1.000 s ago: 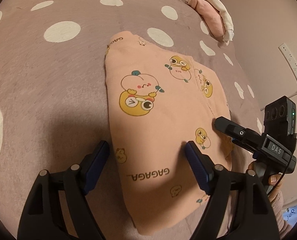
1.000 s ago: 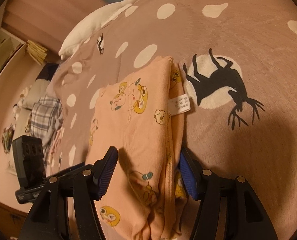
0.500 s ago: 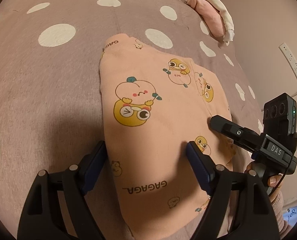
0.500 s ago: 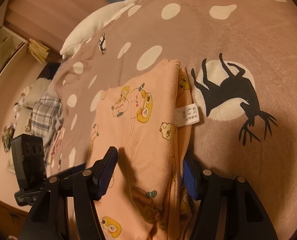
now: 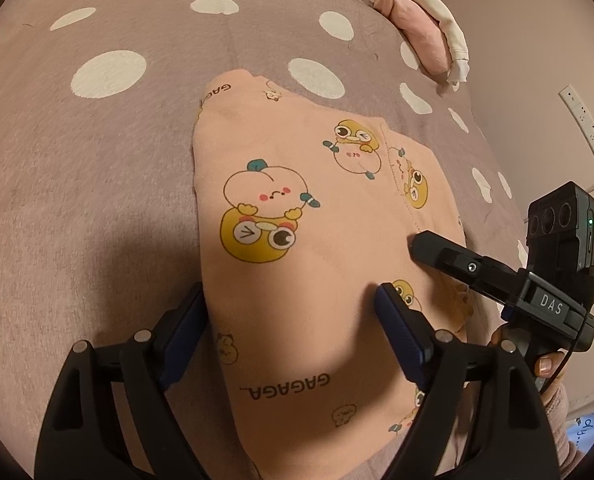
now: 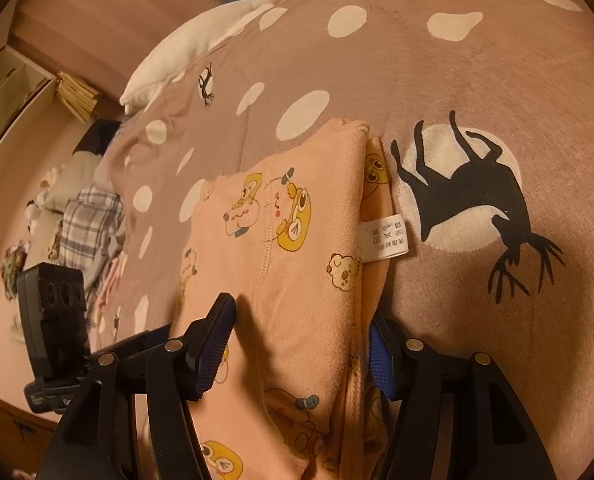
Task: Fold small clothes
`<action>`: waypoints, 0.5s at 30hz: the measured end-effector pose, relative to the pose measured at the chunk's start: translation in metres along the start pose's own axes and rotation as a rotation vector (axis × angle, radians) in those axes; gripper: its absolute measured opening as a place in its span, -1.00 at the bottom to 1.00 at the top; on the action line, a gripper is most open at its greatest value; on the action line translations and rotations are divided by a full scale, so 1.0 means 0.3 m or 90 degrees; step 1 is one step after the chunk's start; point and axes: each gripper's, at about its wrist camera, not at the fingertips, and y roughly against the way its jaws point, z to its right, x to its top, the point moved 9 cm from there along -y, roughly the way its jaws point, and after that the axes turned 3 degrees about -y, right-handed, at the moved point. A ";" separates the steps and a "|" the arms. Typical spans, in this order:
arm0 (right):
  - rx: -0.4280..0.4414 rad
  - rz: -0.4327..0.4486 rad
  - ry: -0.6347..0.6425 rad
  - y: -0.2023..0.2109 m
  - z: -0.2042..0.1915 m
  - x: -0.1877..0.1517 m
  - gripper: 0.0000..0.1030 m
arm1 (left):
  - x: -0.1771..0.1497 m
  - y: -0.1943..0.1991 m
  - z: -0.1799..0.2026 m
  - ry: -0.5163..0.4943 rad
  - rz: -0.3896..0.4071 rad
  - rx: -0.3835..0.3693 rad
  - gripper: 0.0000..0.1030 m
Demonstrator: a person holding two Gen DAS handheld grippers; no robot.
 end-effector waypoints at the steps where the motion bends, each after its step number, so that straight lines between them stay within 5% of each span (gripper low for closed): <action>1: 0.000 0.000 0.001 0.000 0.000 -0.001 0.19 | -0.001 0.000 0.000 0.000 0.000 0.000 0.61; 15: -0.011 -0.009 0.026 -0.021 -0.011 0.014 0.19 | 0.016 -0.011 0.002 -0.003 0.001 0.001 0.61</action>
